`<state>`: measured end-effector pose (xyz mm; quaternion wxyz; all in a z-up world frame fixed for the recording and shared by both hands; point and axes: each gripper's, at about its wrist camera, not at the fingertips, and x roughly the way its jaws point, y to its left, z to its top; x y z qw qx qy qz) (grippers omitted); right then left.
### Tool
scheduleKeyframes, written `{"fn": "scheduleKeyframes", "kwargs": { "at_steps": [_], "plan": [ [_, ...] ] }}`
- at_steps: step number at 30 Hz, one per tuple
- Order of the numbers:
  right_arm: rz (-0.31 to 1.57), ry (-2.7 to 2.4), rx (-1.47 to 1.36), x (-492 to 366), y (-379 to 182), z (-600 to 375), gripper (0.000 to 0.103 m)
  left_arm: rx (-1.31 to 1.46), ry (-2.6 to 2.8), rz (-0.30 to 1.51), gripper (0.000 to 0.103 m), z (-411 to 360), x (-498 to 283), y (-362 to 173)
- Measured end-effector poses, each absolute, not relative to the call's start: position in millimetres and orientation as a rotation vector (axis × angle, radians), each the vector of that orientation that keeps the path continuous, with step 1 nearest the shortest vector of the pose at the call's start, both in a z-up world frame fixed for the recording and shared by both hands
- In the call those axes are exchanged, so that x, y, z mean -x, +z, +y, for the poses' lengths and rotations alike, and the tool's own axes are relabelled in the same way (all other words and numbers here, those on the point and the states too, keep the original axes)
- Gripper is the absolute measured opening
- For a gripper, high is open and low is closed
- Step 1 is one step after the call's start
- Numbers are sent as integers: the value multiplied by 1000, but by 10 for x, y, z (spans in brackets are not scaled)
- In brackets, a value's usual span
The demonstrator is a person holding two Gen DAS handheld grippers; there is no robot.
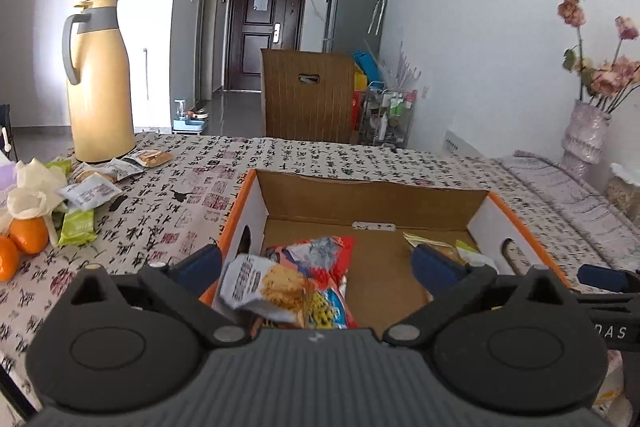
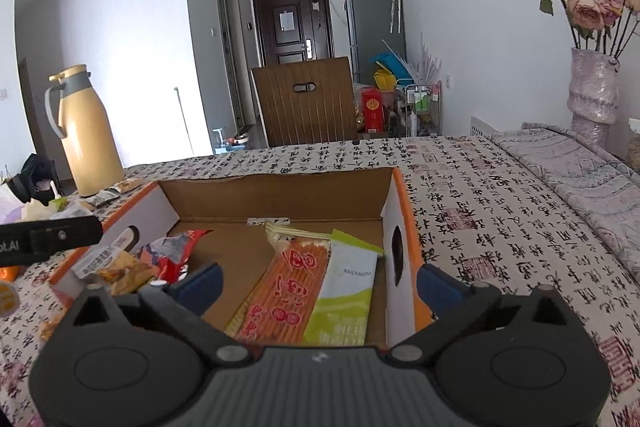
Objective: Organize snacks
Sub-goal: 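Carry both packets into the cardboard box and open both tools, then withdraw both tools from the box back toward the snack pile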
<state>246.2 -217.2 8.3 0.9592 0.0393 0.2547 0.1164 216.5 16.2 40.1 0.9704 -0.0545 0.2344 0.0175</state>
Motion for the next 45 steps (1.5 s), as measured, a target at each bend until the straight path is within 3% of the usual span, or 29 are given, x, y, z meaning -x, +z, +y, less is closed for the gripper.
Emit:
{"fn": "scheduleKeyframes", "kwargs": {
  "at_steps": [24,45],
  "plan": [
    [471,281,-84,-736,-103,-2458,103,174,-42,449,103,186,-693,109],
    [533,289,-117,-255,-360,-2438,103,146,-66,510,103,-17,-109,-176]
  ]
}}
